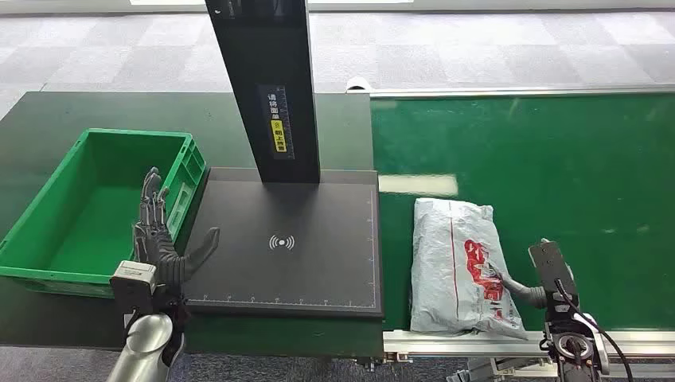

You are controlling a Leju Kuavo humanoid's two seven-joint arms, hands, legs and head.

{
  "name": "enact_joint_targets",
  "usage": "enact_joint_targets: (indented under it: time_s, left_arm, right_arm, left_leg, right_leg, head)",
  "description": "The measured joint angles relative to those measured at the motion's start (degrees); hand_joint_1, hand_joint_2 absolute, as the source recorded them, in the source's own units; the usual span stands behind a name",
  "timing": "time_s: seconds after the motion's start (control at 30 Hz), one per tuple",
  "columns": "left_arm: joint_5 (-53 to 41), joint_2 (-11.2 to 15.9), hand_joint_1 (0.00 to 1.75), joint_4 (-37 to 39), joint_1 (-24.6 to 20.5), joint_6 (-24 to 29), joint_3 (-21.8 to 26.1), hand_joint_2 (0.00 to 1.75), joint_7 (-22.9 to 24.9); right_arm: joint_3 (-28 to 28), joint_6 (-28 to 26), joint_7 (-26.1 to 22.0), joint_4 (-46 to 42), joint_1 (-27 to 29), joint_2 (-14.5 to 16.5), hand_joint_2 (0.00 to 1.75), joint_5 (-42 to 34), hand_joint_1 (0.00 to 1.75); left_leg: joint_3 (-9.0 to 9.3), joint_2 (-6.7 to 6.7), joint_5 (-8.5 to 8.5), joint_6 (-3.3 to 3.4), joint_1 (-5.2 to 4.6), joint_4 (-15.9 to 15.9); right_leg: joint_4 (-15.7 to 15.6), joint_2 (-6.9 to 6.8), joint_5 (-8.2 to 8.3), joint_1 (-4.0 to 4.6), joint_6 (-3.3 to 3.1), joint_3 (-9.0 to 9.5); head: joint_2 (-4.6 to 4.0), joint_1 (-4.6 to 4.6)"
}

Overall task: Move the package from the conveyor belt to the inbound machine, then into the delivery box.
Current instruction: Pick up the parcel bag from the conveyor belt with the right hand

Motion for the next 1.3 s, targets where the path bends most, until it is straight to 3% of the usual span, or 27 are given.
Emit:
enact_joint_targets:
  time_s: [0.23, 0.47, 0.67, 0.8, 0.93, 1.1, 1.3]
  left_arm:
    - [-0.7, -1.3, 0.0, 1.0, 0.6, -1.7, -0.5, 1.75, 0.7]
    - [-0.8, -3.1, 0.0, 4.8, -1.2, -3.6, -1.9, 1.75, 0.7]
    - [0.5, -4.0, 0.0, 8.0, -3.1, -5.7, -3.1, 1.75, -0.6]
    - [0.8, -4.3, 0.0, 8.4, -3.2, -6.2, -3.6, 1.75, -0.7]
    - [1.1, -4.6, 0.0, 8.4, -3.3, -6.6, -4.2, 1.75, -0.6]
    - [1.3, -4.9, 0.0, 8.4, -3.4, -7.0, -4.2, 1.75, -0.3]
    - [1.3, -5.1, 0.0, 8.4, -3.3, -7.1, -4.1, 1.75, 0.1]
  right_arm:
    - [2.6, 3.5, 1.7, 8.2, -2.9, 0.8, 1.75, -0.3, 0.0]
    - [3.6, 11.2, -1.3, 18.5, -9.7, 3.0, 1.75, -3.4, 0.0]
    - [5.2, 25.0, -9.3, 23.8, -11.3, 4.8, 1.75, -5.8, 0.0]
    - [6.8, 32.5, -10.8, 26.2, -11.4, 6.7, 1.75, -8.8, 0.01]
    - [8.0, 40.3, -12.5, 27.9, -11.4, 8.7, 1.75, -13.2, 1.75]
    - [8.3, 43.9, -13.5, 28.8, -11.7, 10.4, 1.75, -17.6, 1.75]
    - [11.0, 35.4, -15.5, 26.5, -11.5, 10.9, 1.75, -18.2, 1.75]
  left_leg:
    - [-0.02, 0.02, -0.01, 0.0, 0.0, 0.0]
    - [0.24, 0.61, 0.0, -0.01, 0.02, 0.0]
    - [0.27, 0.64, 0.0, -0.01, 0.02, 0.0]
    - [0.24, 0.66, -0.01, -0.01, 0.06, 0.0]
    - [0.22, 0.87, -0.07, -0.09, 0.16, 0.0]
    - [0.31, 1.67, -0.17, -0.19, 0.32, 0.0]
    - [0.31, 1.85, -0.14, -0.19, 0.39, -0.1]
  right_leg:
    - [0.0, 0.02, 0.0, 0.01, 0.0, -0.03]
    - [0.0, 0.52, 0.1, 0.06, -0.11, 0.05]
    - [0.0, 0.55, 0.15, 0.07, -0.14, 0.07]
    - [0.0, 0.58, 0.14, 0.12, -0.15, 0.03]
    - [0.0, 0.83, 0.15, 0.22, -0.17, -0.02]
    - [0.0, 1.67, 0.3, 0.39, -0.4, -0.14]
    - [0.0, 1.89, 0.36, 0.46, -0.5, -0.33]
  head:
    - [0.0, -0.01]
    - [0.0, 0.02]
    - [0.0, 0.01]
    - [0.0, 0.01]
    - [0.0, 0.03]
    - [0.0, 0.03]
    - [0.0, 0.01]
